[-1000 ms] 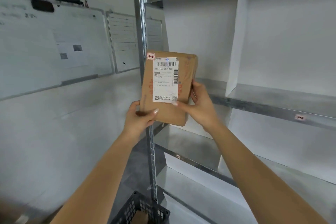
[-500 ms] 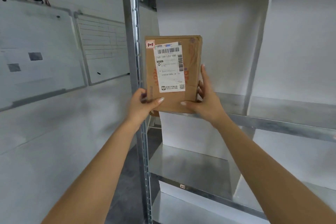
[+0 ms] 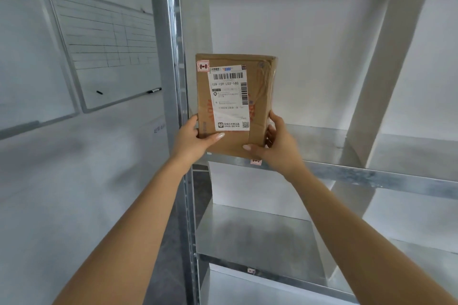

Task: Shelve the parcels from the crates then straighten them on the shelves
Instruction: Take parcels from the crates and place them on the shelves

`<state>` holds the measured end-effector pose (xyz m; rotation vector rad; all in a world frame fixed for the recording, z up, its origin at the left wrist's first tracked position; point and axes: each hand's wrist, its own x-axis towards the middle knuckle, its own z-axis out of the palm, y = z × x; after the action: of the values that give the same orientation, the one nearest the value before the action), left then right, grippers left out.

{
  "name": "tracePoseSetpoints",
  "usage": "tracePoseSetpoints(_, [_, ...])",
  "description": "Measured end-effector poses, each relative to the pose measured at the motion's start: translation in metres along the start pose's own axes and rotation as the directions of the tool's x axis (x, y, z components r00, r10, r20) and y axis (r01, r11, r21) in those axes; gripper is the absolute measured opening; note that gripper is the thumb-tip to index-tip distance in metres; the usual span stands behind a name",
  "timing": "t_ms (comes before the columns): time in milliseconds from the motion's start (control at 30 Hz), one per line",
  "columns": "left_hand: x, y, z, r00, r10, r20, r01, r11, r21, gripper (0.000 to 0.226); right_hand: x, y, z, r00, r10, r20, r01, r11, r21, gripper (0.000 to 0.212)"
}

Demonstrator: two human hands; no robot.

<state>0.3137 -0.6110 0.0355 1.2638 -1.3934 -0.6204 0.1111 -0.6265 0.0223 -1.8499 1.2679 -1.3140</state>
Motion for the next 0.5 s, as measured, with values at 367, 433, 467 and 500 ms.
tracePoseSetpoints(367, [0.033, -0.008, 0.018, 0.997, -0.072, 0.015, 0.071, 0.995, 0.063, 0.053, 0.036, 0.011, 0.001, 0.998, 0.055, 0.030, -0.052, 0.994, -0.093, 0.093])
tracePoseSetpoints(433, [0.035, -0.008, 0.020, 0.996, -0.084, 0.005, 0.084, 0.994, 0.070, 0.054, 0.038, 0.011, 0.001, 0.998, 0.062, 0.031, -0.058, 0.993, -0.105, 0.093])
tracePoseSetpoints(467, [0.035, -0.007, 0.021, 0.996, -0.088, 0.002, 0.088, 0.994, 0.066, 0.054, 0.038, 0.011, 0.001, 0.997, 0.067, 0.030, -0.063, 0.992, -0.112, 0.093])
tracePoseSetpoints(500, [0.034, -0.007, 0.021, 0.996, -0.094, 0.002, 0.093, 0.994, 0.062, 0.055, 0.037, 0.010, 0.000, 0.997, 0.072, 0.031, -0.068, 0.991, -0.116, 0.094])
